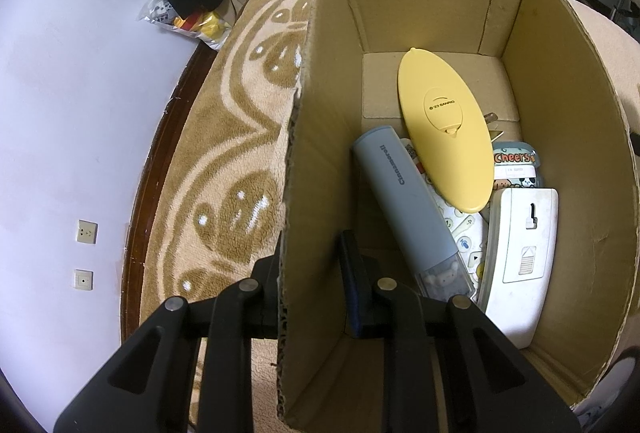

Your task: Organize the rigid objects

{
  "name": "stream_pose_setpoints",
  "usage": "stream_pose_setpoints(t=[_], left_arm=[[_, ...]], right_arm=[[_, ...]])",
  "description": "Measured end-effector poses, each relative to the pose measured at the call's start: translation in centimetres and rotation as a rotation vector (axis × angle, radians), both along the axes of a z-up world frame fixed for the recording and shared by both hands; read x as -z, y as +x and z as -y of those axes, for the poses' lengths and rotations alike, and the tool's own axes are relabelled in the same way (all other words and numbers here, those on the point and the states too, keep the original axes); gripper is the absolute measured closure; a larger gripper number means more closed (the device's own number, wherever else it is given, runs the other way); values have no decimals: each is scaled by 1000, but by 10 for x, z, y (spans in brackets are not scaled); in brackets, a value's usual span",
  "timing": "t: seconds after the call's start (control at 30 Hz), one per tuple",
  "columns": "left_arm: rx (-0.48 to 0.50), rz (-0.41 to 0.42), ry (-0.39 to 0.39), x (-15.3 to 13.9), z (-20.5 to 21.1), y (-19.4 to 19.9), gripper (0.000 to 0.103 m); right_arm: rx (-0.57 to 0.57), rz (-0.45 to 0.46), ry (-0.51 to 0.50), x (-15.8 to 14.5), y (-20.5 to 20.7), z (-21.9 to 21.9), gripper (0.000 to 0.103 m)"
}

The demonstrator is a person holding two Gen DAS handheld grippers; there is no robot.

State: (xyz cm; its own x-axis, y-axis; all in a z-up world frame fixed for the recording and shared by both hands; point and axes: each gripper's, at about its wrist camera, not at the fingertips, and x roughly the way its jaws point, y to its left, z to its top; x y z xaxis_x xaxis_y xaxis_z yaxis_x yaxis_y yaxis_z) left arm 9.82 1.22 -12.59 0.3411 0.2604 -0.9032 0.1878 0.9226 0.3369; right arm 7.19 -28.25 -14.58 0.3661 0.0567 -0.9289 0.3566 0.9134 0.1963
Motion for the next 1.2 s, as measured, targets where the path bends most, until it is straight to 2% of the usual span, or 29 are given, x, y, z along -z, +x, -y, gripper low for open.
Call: stream_pose_setpoints(t=[0.13, 0.47, 0.5, 0.57, 0.63, 0.73, 0.9, 1.03, 1.2], left_arm=[[1, 1, 2, 0, 0, 0, 81], [2, 1, 1, 0, 0, 0, 81], [1, 1, 1, 0, 0, 0, 81], [1, 1, 2, 0, 0, 0, 81], [1, 1, 2, 0, 0, 0, 81], [1, 0, 2, 0, 0, 0, 81], [7, -1, 0, 1, 1, 0, 81], [22, 5, 7, 2, 2, -2, 81], [26, 6, 9, 1, 2, -3, 81]], right_arm=[[29, -4, 46, 3, -3, 5, 39], [-19, -24, -62, 6, 5, -9, 39], [-21, -22, -76, 6, 5, -10, 41], [-34, -19, -114, 5, 5, -12, 55], [-44, -11, -121, 4, 5, -13, 56], [-48, 52, -148, -8, 3, -16, 56], [-75, 194, -150, -45, 1, -32, 56], [-132, 293, -137, -76, -1, -58, 56], [-213, 370, -113, -98, -5, -91, 56]])
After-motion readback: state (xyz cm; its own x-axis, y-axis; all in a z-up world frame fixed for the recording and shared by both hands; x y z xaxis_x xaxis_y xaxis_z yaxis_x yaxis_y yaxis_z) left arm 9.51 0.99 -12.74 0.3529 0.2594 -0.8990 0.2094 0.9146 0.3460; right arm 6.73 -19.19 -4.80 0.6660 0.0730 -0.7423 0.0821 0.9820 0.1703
